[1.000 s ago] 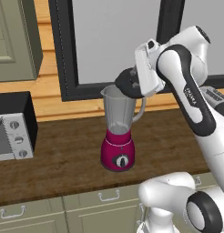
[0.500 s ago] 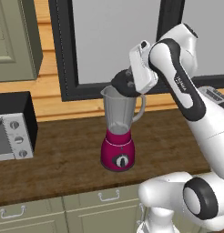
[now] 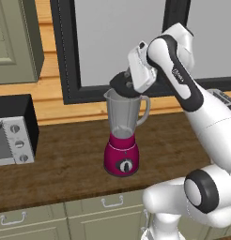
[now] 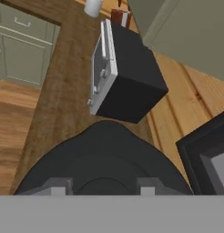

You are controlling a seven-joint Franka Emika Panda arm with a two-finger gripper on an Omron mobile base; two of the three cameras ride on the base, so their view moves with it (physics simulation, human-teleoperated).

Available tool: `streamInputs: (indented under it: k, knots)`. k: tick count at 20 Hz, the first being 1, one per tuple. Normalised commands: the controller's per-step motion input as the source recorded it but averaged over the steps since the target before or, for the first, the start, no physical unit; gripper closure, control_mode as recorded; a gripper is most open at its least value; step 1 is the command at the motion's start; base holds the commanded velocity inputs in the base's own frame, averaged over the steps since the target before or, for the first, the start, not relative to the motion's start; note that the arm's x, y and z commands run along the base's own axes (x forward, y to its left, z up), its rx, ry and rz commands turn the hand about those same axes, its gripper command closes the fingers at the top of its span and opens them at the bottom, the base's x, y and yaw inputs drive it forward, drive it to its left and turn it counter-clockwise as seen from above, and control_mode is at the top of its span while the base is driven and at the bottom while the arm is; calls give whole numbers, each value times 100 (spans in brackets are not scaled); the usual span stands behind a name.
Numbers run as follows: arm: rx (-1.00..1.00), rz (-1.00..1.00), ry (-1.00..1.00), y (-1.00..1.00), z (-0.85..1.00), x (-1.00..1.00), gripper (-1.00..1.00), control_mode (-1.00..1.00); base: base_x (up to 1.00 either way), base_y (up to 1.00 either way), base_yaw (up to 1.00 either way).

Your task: Close the lid blender by securely placing the lid on top.

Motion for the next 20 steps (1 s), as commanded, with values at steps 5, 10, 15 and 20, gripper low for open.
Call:
streamInputs:
  k: [5,10,15,20]
  knots:
    - [1,0,0,9,-24,13,100,-100,0,0,0]
    - [0,0,1,9,-12,12,100,-100,0,0,0]
    - [0,0,0,5,0,22,100,-100,0,0,0]
    - [0,3,0,0,-4,-3,100,-100,0,0,0]
